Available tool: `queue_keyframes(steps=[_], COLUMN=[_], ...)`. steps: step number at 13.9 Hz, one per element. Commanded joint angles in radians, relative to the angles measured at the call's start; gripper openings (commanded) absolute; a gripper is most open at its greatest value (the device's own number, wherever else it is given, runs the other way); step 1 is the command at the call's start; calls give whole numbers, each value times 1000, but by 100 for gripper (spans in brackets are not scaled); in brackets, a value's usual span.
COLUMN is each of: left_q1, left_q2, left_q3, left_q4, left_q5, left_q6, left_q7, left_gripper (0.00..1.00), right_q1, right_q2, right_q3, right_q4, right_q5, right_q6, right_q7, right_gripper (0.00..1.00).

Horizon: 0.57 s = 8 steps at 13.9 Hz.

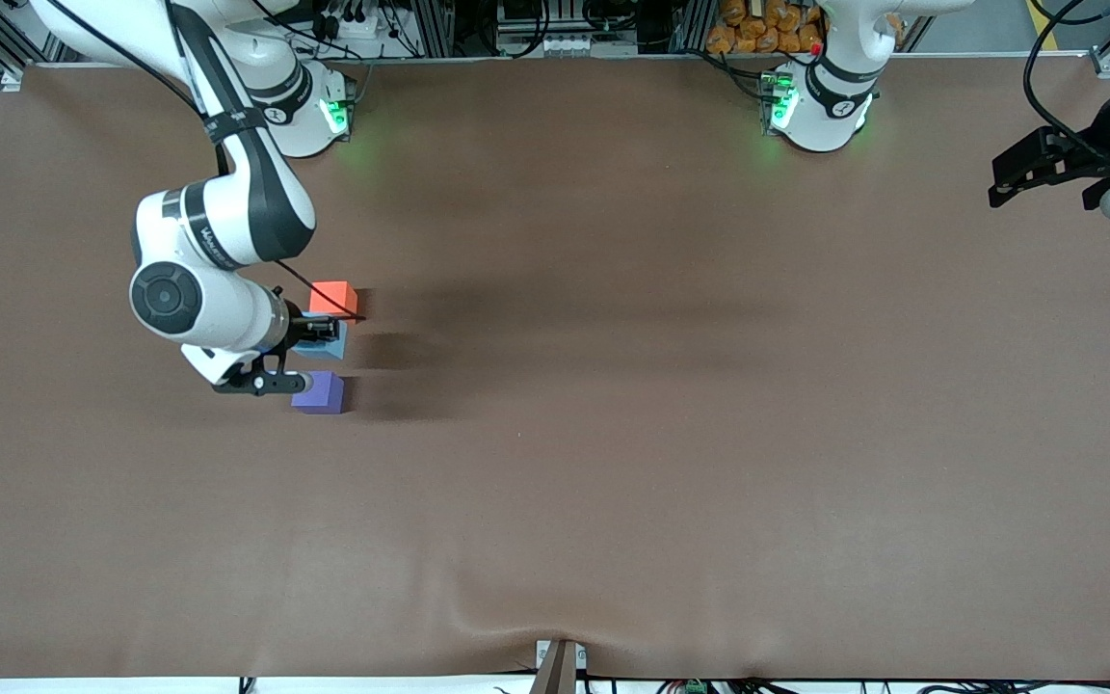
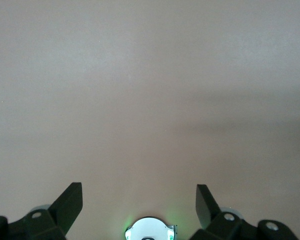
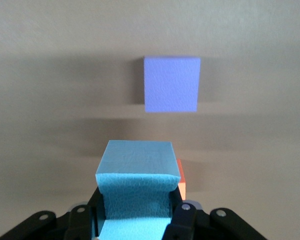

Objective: Place blue block between orange and purple blocks
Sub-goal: 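Carry the blue cube with the right gripper toward the red and purple cubes, then lower the blue cube between the red and purple cubes with the right gripper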

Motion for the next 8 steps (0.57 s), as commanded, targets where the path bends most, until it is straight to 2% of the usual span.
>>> queue_keyframes(steps=[1,6,8], left_q1=[8,8,8], left_q2=[-2,10,12], left_q3=[-4,-4,-3], left_q4=[3,-6,-8], left_q5=[-9,-12,-14], left_q6=[-1,6,17], left_q7=[15,15,15], left_gripper=[100,100,100], right_q1=[-39,-50,-50], right_q2=[-61,-50,-42], right_q3=[19,18,19], right_q4=[-106,-208,-205], right_q5=[-9,-11,-11], right_q6=[63,219,230], right_q7=[-10,-22,-22], right_gripper=[0,0,0])
